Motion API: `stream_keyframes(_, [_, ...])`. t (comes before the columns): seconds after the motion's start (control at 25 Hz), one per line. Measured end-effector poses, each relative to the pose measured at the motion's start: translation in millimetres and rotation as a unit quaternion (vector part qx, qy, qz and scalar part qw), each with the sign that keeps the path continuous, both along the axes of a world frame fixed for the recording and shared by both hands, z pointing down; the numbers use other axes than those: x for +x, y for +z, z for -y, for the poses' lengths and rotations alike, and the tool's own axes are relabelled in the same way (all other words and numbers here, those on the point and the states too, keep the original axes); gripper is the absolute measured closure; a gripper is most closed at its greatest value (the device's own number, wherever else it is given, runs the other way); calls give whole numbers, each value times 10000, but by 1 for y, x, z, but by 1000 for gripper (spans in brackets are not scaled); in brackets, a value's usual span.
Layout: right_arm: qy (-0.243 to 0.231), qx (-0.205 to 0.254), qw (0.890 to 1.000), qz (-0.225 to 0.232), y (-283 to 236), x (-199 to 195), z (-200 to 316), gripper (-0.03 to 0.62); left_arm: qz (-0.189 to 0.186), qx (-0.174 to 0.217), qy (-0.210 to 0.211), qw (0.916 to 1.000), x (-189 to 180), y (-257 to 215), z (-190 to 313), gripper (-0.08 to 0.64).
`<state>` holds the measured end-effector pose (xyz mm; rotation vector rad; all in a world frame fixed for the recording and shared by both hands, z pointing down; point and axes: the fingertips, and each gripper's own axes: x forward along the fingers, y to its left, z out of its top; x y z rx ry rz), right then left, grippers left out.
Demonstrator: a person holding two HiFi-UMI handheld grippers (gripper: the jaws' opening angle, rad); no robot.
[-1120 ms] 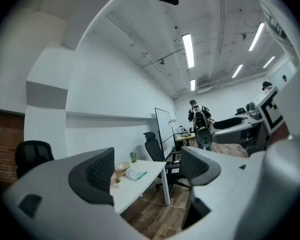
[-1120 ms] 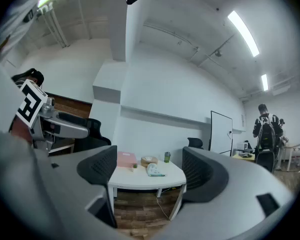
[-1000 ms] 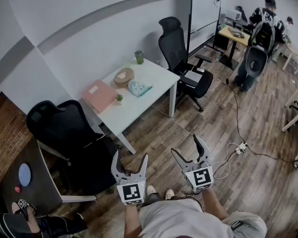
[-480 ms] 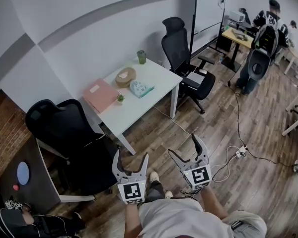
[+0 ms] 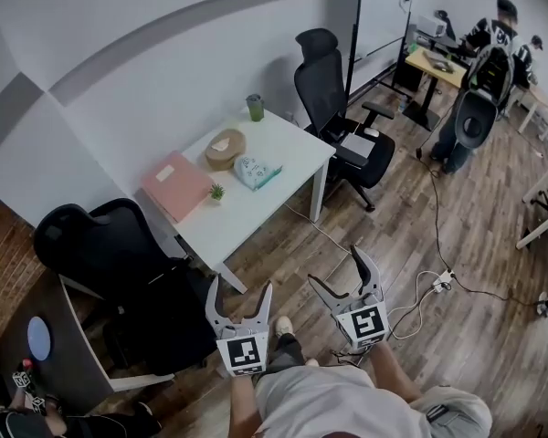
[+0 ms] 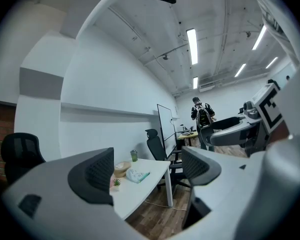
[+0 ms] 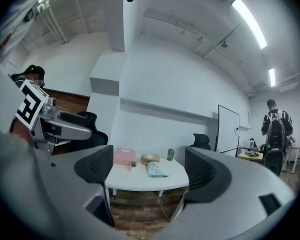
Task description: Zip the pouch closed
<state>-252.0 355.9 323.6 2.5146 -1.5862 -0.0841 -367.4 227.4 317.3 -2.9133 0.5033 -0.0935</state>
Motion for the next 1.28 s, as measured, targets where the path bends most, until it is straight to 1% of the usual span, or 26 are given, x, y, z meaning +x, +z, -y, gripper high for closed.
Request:
stream_keyframes(0.24, [80,-110,9999,23,6,34,39,146,34,-78,124,9999,36,5,40,153])
stream_keyframes(0.44, [229,-287,9993,80,15,61,68,146,82,-172,267,9995,67,12,70,153])
stream_keyframes(0.72, [296,-272,9992,61,12,89,107,147,94,-251,420,9988,100,13,110,153])
stream_keyframes(0.92, [386,-347,9986,58,18,108,136,147,133,-261,558,9980,122,18,138,153])
stream_keyframes(1.28, [531,-384,9978,35,18,145,159,147,160,-281,707,9970,162,22,163,153])
